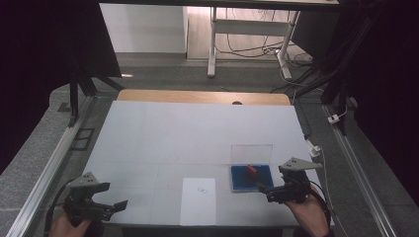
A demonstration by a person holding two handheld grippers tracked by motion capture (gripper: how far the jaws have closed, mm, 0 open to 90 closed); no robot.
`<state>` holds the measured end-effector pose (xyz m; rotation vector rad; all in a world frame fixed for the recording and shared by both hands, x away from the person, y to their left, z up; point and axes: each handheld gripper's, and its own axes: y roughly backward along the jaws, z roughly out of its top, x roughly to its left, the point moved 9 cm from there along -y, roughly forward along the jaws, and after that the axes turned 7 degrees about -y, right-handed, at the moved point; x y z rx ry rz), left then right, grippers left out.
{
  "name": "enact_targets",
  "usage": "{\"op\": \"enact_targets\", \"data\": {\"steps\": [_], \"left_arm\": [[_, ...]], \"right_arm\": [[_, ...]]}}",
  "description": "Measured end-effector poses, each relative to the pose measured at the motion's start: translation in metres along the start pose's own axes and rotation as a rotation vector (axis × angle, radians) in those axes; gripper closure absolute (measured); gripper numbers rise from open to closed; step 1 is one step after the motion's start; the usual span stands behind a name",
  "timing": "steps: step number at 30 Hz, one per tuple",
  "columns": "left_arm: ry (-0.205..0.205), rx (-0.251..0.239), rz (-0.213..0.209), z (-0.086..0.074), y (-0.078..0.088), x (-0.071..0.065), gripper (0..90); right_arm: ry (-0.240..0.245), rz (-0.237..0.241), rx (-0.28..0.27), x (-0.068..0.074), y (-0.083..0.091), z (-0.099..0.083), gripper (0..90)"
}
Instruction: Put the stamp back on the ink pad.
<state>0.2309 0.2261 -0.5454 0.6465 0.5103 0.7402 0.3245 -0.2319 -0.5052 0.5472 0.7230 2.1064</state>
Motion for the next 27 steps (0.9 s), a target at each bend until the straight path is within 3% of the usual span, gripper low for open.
{"op": "enact_targets", "data": {"steps": [18,27], "left_arm": [[-0.001,0.001,0.003,0.0,0.0,0.0,2.0],[-0.004,0.003,0.005,-0.001,0.0,0.0,2.0]], "right_arm": [[-0.08,-0.067,-0.002,-0.012,0.032,-0.04,0.0],[-0.101,-0.067,0.013,-0.013,0.037,-0.045,0.0]]}}
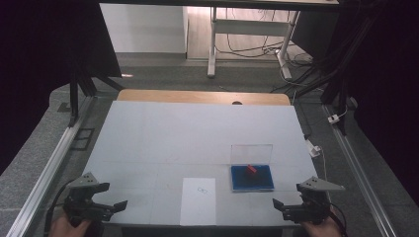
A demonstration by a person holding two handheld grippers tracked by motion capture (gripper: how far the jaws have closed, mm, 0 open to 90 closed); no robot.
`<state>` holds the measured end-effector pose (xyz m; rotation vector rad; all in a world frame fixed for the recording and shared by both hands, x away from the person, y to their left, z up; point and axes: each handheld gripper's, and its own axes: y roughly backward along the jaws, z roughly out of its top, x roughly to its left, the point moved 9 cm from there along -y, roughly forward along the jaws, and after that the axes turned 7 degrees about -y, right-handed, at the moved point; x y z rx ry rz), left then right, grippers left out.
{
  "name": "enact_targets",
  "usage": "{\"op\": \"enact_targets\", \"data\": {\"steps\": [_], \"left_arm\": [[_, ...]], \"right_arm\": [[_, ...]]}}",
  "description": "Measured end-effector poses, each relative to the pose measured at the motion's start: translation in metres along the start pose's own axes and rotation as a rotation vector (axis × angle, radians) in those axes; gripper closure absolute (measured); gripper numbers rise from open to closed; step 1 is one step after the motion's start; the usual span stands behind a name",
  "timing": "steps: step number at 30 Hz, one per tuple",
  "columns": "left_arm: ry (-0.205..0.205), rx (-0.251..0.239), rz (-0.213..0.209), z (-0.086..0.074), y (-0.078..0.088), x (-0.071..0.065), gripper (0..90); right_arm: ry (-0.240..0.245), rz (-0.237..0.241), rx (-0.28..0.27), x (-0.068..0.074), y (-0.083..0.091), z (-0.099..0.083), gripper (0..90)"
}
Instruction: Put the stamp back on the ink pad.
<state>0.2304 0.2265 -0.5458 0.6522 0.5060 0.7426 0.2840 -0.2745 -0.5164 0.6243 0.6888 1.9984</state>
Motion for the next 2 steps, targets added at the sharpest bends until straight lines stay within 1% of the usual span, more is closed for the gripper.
{"op": "enact_targets", "data": {"steps": [2], "left_arm": [[0.001,-0.004,-0.002,0.0012,-0.0003,-0.0003,2.0]], "right_arm": [[0.006,-0.001,0.011,-0.0001,-0.0009,-0.0011,0.0]]}}
